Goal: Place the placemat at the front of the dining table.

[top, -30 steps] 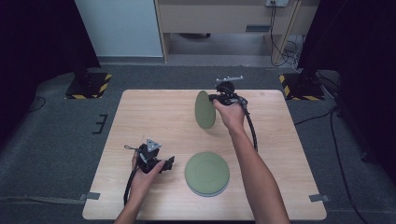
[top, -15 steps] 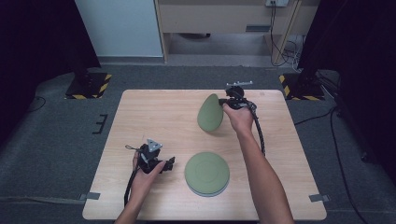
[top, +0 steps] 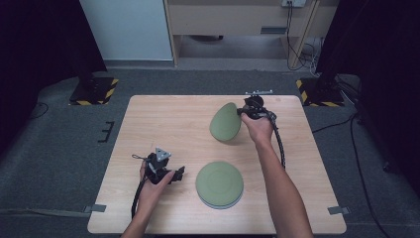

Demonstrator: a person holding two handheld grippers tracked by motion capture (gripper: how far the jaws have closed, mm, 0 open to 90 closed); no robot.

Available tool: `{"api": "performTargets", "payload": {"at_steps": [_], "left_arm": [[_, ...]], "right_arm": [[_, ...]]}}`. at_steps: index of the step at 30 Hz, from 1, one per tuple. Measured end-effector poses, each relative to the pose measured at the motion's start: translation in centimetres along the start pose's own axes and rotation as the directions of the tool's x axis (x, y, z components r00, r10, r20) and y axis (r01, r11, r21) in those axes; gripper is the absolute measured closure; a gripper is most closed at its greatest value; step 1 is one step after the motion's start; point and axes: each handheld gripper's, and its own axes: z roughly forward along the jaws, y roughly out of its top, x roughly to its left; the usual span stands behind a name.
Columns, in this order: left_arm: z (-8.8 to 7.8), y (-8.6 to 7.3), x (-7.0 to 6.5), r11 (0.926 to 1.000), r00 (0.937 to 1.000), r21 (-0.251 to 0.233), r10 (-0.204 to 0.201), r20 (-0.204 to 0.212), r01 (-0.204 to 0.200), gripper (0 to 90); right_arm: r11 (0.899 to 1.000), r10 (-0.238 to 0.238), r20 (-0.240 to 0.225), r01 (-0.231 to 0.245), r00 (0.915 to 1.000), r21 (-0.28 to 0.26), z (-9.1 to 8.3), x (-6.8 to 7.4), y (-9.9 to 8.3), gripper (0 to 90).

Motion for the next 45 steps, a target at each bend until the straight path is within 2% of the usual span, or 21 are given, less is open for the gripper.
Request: {"api": "performTargets", "payload": {"at_steps": [21,29,45], "left_arm": [[-0.2,-0.1,0.8,0.9997,0.9997,-0.004,-0.023,-0.005,0.023,3.9],[0.0,-0.1,0.7,0.9998,0.9998,0.002,-0.02,-0.005,0.02,3.9],[0.2,-0.1,0.6,0.9999,0.9999,0.007,-0.009,-0.014,0.009,3.9]], "right_arm": [[0.998,0.045,0.013,-0.046,0.9989,0.03,1.5,-2.3,-1.5,86.3],[0.997,0.068,0.01,-0.068,0.9977,0.036,2.2,-3.5,-2.4,86.2],[0.994,0.094,0.013,-0.094,0.9955,0.047,3.2,-4.6,-3.6,86.1]]}}
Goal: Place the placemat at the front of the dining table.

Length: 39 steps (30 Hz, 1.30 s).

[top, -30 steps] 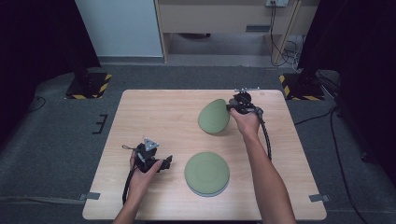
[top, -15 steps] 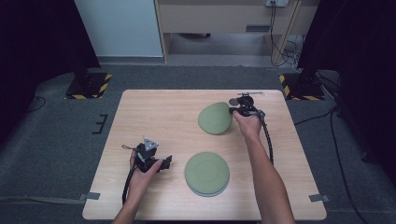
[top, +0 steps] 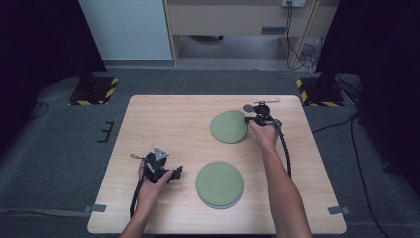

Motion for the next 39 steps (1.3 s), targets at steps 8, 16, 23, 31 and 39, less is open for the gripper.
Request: {"api": "performTargets", "payload": {"at_steps": [8,16,23,31,39], "left_arm": [[0.1,0.0,0.0,1.0,1.0,0.003,0.004,0.001,-0.004,3.9],[0.2,0.0,-0.1,1.0,1.0,0.003,0.006,0.003,-0.006,3.9],[0.3,0.0,-0.2,0.9999,0.9999,0.006,0.008,0.006,-0.008,3.9],[0.3,0.0,-0.3,0.9999,0.9999,0.006,0.012,0.006,-0.012,3.9],[0.2,0.1,-0.4,0.9997,0.9997,0.004,0.023,0.002,-0.023,3.9]], "right_arm": [[1.0,0.01,0.008,-0.01,0.9999,0.005,0.4,-0.5,-0.4,85.2],[1.0,0.016,0.016,-0.017,0.9997,0.012,1.0,-0.8,-0.5,84.8],[1.0,0.026,0.022,-0.026,0.9994,0.014,1.4,-1.3,-0.8,82.7],[0.999,0.046,0.047,-0.045,0.9978,-0.022,0.9,-1.7,-0.9,65.1],[0.997,0.039,0.065,-0.035,0.9971,-0.066,-1.4,-1.7,-1.0,35.6]]}}
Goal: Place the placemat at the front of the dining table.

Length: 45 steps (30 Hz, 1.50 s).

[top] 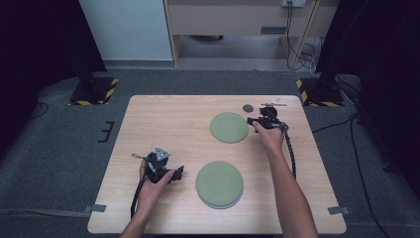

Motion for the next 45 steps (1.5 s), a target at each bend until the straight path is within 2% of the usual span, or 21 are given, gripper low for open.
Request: {"api": "performTargets", "payload": {"at_steps": [6,8,13,20,28,45], "left_arm": [[-0.3,0.0,0.1,1.0,0.9999,-0.003,0.008,-0.015,-0.008,3.9],[-0.3,0.0,0.1,0.9999,0.9998,-0.002,0.01,-0.016,-0.01,3.8],[-0.3,0.0,0.0,0.9998,0.9996,0.001,0.02,-0.018,-0.02,3.7],[-0.2,-0.1,0.2,0.9997,0.9995,0.009,0.023,-0.023,-0.023,3.6],[-0.1,-0.1,0.0,0.9994,0.9992,0.016,0.032,-0.025,-0.031,3.5],[0.1,-0.3,-0.1,0.999,0.9989,0.024,0.038,-0.027,-0.037,3.5]], "right_arm": [[0.999,-0.037,0.021,0.037,0.9991,0.003,-2.8,0.6,-0.3,17.4],[0.999,-0.055,0.033,0.055,0.998,-0.001,-3.8,0.7,-0.5,15.4],[0.998,-0.058,0.026,0.059,0.998,-0.025,-6.0,0.5,-1.4,12.2],[0.997,-0.076,0.016,0.076,0.997,-0.028,-8.0,0.1,-3.1,10.4],[0.997,-0.076,-0.001,0.076,0.9971,-0.016,-9.0,0.0,-5.3,10.5],[0.995,-0.097,-0.036,0.098,0.9946,0.024,-9.2,0.7,-9.0,10.5]]}}
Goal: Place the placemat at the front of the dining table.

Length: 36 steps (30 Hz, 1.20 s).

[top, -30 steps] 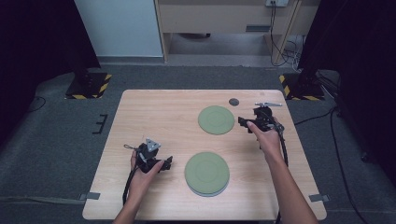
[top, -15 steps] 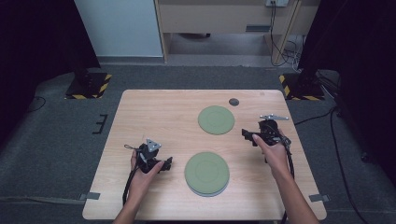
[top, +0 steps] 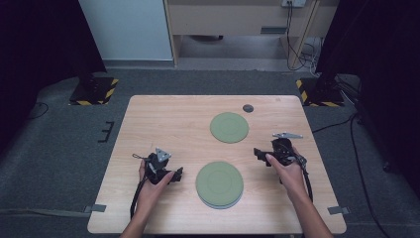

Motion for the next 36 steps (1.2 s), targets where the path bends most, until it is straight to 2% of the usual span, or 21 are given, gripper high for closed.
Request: {"api": "performTargets", "payload": {"at_steps": [4,18,25,30,33,36], "left_arm": [[0.0,0.0,0.0,1.0,1.0,0.003,0.0,0.0,0.0,3.4],[0.2,-0.2,0.4,0.9999,1.0,0.007,-0.008,-0.006,0.008,3.4],[0.4,-0.4,0.6,0.9998,0.9999,0.013,-0.013,-0.009,0.014,3.2],[0.5,-0.5,0.7,0.9997,0.9997,0.007,-0.025,-0.003,0.025,2.3],[0.6,-0.6,0.9,0.999,0.999,0.007,-0.044,0.011,0.043,1.4],[0.6,-0.6,0.9,0.9992,0.9991,0.007,-0.04,0.011,0.04,1.3]], "right_arm": [[1.0,0.002,-0.002,-0.002,1.0,0.009,0.1,0.2,-0.7,10.5],[1.0,-0.001,0.038,0.0,0.9993,0.02,0.2,0.0,-2.1,10.4],[1.0,-0.017,0.099,0.015,0.995,0.019,0.3,-0.3,-3.0,10.0],[1.0,-0.001,0.133,-0.002,0.9911,0.02,0.6,-0.8,-3.6,10.2],[1.0,-0.014,0.159,0.011,0.9872,0.022,0.9,-0.9,-4.0,11.3],[0.999,-0.037,0.182,0.034,0.9826,0.02,1.1,-0.7,-4.1,11.4]]}}
